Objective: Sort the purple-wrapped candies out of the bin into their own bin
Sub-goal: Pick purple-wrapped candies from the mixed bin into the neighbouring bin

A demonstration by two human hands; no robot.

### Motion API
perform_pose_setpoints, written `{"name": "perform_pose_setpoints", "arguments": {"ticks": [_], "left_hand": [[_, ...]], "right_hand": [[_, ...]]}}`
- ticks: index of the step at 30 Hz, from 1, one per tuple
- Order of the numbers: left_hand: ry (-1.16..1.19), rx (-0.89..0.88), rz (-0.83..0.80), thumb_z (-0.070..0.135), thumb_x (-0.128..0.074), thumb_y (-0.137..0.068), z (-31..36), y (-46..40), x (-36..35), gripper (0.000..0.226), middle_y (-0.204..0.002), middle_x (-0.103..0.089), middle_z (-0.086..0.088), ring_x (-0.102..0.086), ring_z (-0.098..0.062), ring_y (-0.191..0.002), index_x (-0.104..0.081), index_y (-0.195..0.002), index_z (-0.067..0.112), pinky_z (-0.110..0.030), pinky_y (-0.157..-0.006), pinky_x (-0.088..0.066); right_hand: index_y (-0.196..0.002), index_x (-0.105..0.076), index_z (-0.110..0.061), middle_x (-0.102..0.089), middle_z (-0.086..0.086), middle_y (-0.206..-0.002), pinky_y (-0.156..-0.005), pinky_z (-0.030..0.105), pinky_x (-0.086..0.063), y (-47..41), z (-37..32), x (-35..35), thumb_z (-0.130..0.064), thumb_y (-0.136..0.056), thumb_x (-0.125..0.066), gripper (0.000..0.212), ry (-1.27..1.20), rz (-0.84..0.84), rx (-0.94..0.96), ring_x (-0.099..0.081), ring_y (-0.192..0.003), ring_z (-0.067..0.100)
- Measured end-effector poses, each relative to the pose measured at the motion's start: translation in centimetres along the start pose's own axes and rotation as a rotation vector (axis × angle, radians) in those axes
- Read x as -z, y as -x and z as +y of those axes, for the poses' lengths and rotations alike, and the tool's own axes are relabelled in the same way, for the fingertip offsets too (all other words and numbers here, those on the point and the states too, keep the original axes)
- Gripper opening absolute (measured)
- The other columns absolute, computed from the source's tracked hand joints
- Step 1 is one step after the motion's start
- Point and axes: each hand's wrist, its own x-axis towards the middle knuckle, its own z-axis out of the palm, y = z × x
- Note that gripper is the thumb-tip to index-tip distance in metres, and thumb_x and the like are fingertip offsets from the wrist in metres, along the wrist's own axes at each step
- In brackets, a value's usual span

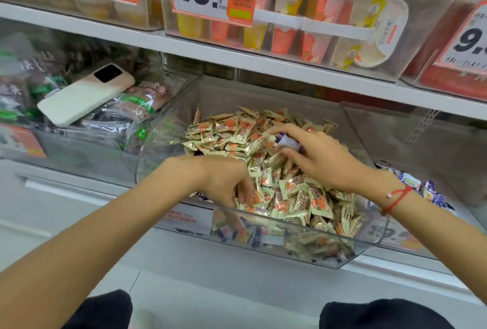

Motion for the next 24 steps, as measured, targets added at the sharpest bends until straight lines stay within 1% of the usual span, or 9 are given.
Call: {"name": "perform_pose_setpoints", "arguments": {"ticks": [2, 4, 6, 9, 13, 15, 18, 22, 24], "left_hand": [[-0.177, 0.001, -0.046, 0.049, -0.082, -0.064, 0.1, -1.1, 0.0, 0.047, -0.094, -0.062, 0.014, -0.054, -0.009, -0.078, -0.065, -0.103, 0.029, -0.022, -0.058, -0.037], [-0.262, -0.037, -0.006, 0.048, -0.081, -0.065, -0.4, -1.5, -0.3, 0.044, -0.093, -0.062, 0.011, -0.051, -0.013, -0.075, -0.063, -0.101, 0.029, -0.024, -0.056, -0.033], [-0.290, -0.053, 0.079, 0.045, -0.076, -0.073, -1.2, -1.2, -0.6, 0.037, -0.094, -0.061, 0.012, -0.049, -0.010, -0.076, -0.062, -0.105, 0.032, -0.024, -0.055, -0.032], [-0.254, 0.002, 0.176, 0.051, -0.070, -0.079, -2.7, -0.5, -1.1, 0.038, -0.102, -0.058, 0.016, -0.052, -0.008, -0.088, -0.060, -0.111, 0.034, -0.026, -0.062, -0.035], [-0.243, 0.084, 0.292, 0.051, -0.068, -0.080, -4.3, 0.5, -0.9, 0.035, -0.100, -0.048, 0.022, -0.048, -0.005, -0.096, -0.061, -0.113, 0.038, -0.017, -0.058, -0.029], [-0.230, 0.124, 0.323, 0.052, -0.068, -0.079, -5.0, 0.8, -0.8, 0.034, -0.105, -0.052, 0.022, -0.050, -0.005, -0.102, -0.061, -0.111, 0.042, -0.024, -0.066, -0.038], [-0.231, 0.173, 0.344, 0.053, -0.066, -0.081, -5.4, 1.1, -1.0, 0.035, -0.115, -0.057, 0.021, -0.051, -0.006, -0.107, -0.060, -0.114, 0.042, -0.028, -0.076, -0.044], [-0.183, 0.319, 0.445, 0.055, -0.063, -0.083, -6.0, 1.2, -0.8, 0.040, -0.118, -0.060, 0.013, -0.055, -0.013, -0.109, -0.057, -0.118, 0.036, -0.029, -0.077, -0.043], [-0.079, 0.383, 0.506, 0.053, -0.063, -0.084, -6.2, 1.4, -0.8, 0.039, -0.113, -0.062, 0.009, -0.057, -0.015, -0.103, -0.057, -0.117, 0.034, -0.030, -0.075, -0.044]], "right_hand": [[-0.119, -0.057, -0.023, -0.059, -0.012, -0.078, -0.056, 0.017, -0.035, 0.5, -0.3, 0.5, -0.010, -0.098, -0.046, 0.026, -0.251, -0.088, -0.012, -0.054, -0.064, 0.001], [-0.109, -0.060, -0.022, -0.058, -0.005, -0.085, -0.066, 0.024, -0.045, 1.0, -1.0, 0.7, -0.008, -0.098, -0.045, 0.024, -0.426, -0.261, -0.014, -0.058, -0.078, 0.006], [-0.106, -0.060, -0.027, -0.059, 0.010, -0.092, -0.073, 0.039, -0.048, 1.2, -1.4, 0.5, -0.011, -0.094, -0.052, 0.022, -0.444, -0.497, 0.018, -0.056, -0.083, 0.027], [-0.112, -0.062, -0.038, -0.059, 0.002, -0.092, -0.080, 0.037, -0.044, 0.7, -1.7, -0.9, -0.024, -0.085, -0.069, 0.031, -0.305, -0.748, 0.099, -0.054, -0.087, 0.025], [-0.113, -0.063, -0.047, -0.059, -0.001, -0.077, -0.074, 0.036, -0.044, 0.0, -2.8, -3.3, -0.059, -0.070, -0.073, 0.045, 0.137, -0.712, 0.306, -0.051, -0.073, 0.016], [-0.111, -0.067, -0.037, -0.052, -0.004, -0.068, -0.063, 0.035, -0.041, -0.3, -3.4, -3.7, -0.052, -0.077, -0.071, 0.038, 0.124, -0.668, 0.292, -0.045, -0.063, 0.012], [-0.104, -0.061, -0.017, -0.054, -0.003, -0.076, -0.059, 0.031, -0.041, -1.2, -2.9, -4.4, -0.032, -0.090, -0.062, 0.020, 0.193, -0.497, 0.278, -0.047, -0.070, 0.015], [-0.100, -0.050, -0.014, -0.042, -0.005, -0.070, -0.050, 0.021, -0.025, -2.2, -2.3, -4.9, -0.025, -0.097, -0.054, 0.012, 0.231, -0.340, 0.165, -0.040, -0.064, 0.013], [-0.100, -0.043, -0.016, -0.044, -0.005, -0.072, -0.049, 0.022, -0.028, -2.6, -2.2, -4.2, -0.027, -0.097, -0.053, 0.015, 0.146, -0.315, 0.081, -0.044, -0.065, 0.015]]}}
